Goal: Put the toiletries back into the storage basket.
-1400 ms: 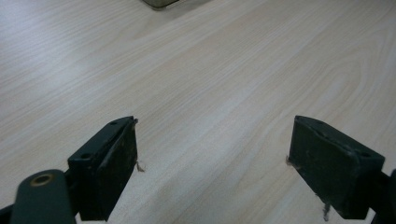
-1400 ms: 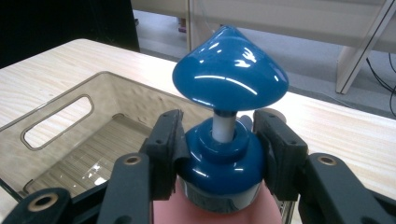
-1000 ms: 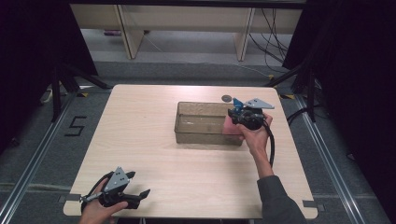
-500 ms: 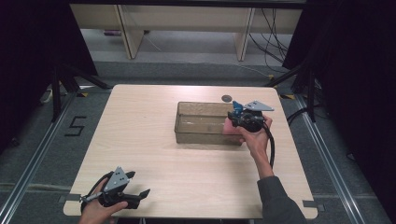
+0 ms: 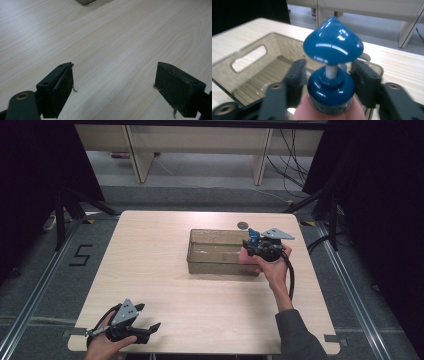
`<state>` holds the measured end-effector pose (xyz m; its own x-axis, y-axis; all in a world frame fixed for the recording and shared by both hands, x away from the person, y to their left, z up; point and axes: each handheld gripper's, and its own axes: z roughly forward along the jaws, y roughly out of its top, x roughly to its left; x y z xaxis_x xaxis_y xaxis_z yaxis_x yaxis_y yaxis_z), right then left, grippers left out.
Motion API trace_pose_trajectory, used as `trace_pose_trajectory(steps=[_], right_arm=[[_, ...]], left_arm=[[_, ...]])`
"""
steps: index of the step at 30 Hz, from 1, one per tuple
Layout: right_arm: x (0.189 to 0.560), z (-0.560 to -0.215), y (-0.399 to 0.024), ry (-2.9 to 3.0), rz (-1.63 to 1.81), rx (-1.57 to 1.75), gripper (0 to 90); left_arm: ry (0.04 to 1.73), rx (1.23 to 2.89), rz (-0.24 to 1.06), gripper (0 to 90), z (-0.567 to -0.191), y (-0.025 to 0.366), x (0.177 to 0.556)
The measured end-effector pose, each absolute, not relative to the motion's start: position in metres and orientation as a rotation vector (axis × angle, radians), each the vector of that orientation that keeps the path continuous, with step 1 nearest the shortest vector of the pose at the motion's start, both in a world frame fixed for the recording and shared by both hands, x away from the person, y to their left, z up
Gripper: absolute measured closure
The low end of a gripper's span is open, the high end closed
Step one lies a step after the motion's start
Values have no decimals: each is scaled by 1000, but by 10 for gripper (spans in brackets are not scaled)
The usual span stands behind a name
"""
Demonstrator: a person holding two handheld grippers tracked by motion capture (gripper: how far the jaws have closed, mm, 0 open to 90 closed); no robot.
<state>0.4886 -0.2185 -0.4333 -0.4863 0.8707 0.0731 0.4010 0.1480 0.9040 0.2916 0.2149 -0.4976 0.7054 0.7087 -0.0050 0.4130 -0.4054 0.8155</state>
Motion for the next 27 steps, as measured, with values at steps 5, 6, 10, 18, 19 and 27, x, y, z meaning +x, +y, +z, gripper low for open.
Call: trace_pose_trajectory(steps=[5, 6, 10, 18, 19, 27], right_arm=[[486, -431, -220, 1934, 1349, 1278, 307], [486, -431, -220, 1934, 1349, 1278, 307], [485, -431, -221, 1913, 1352, 1300, 263], [481, -429, -222, 1894, 1350, 1317, 204], [480, -427, -223, 1902, 1346, 1323, 201], [472, -425, -223, 1888, 1345, 1324, 181]], left_arm=[[855, 2052, 435, 149, -498, 215, 292], [855, 2051, 435, 149, -498, 215, 292], [853, 2047, 430, 149, -498, 215, 292], [853, 2045, 431, 149, -498, 215, 292], [854, 2045, 431, 149, -498, 215, 292], [855, 2043, 429, 149, -498, 215, 292]])
